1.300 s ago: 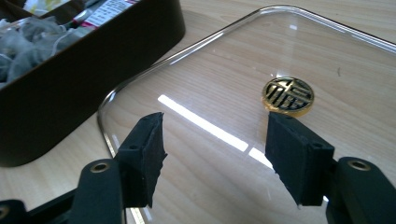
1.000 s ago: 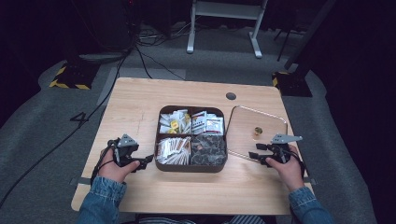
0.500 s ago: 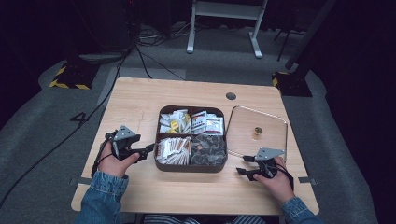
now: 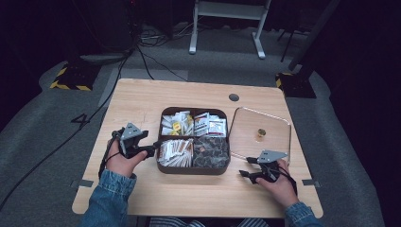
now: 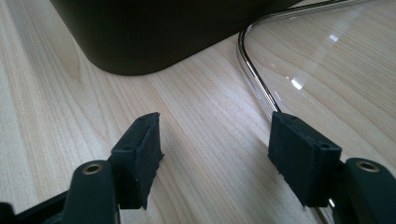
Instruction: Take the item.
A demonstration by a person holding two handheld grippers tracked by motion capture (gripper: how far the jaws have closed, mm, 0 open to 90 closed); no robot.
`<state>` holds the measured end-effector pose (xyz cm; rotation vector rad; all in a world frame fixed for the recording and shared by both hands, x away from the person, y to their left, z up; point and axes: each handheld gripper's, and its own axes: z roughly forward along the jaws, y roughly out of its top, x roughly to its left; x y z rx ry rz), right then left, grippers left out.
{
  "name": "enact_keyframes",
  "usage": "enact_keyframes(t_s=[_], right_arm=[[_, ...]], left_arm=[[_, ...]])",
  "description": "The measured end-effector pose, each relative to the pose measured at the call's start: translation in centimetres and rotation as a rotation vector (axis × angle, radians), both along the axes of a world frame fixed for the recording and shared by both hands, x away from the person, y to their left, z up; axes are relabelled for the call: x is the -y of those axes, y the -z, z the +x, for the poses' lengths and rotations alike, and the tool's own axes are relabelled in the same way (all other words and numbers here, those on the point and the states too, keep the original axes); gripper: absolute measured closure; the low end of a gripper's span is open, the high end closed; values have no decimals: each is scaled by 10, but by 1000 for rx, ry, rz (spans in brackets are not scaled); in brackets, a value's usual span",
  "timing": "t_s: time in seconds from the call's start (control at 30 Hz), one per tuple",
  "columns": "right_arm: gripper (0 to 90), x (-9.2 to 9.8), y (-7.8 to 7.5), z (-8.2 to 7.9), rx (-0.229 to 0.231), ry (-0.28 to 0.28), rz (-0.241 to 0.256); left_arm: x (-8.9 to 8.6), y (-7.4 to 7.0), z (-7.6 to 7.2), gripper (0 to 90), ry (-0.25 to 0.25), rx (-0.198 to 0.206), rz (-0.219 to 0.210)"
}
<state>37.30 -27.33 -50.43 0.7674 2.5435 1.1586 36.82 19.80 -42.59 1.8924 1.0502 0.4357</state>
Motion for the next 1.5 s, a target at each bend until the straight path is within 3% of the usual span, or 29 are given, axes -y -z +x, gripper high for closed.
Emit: enact_keyframes(t_s=[0.33, 0.53, 0.57, 0.83, 0.87, 1.0, 1.17, 1.5], right_arm=[[345, 0, 0, -1, -1, 0, 1], [345, 1, 0, -2, 1, -2, 1], [345, 1, 0, -2, 1, -1, -1], [344, 2, 0, -3, -1, -1, 2], [344, 2, 0, -3, -1, -1, 2], [344, 2, 0, -3, -1, -1, 1], [344, 2, 0, -3, -1, 0, 1], [344, 2, 0, -3, -1, -1, 1]], left_arm=[[23, 5, 3, 372, 39, 42, 29], [35, 11, 6, 448, 54, 2, 65], [38, 13, 7, 459, 69, -15, 87], [45, 23, 8, 547, 69, -73, 148], [45, 23, 8, 554, 69, -73, 148], [49, 29, 10, 595, 67, -71, 218], [49, 31, 11, 632, 51, -70, 253], [50, 33, 13, 660, 51, -71, 260]])
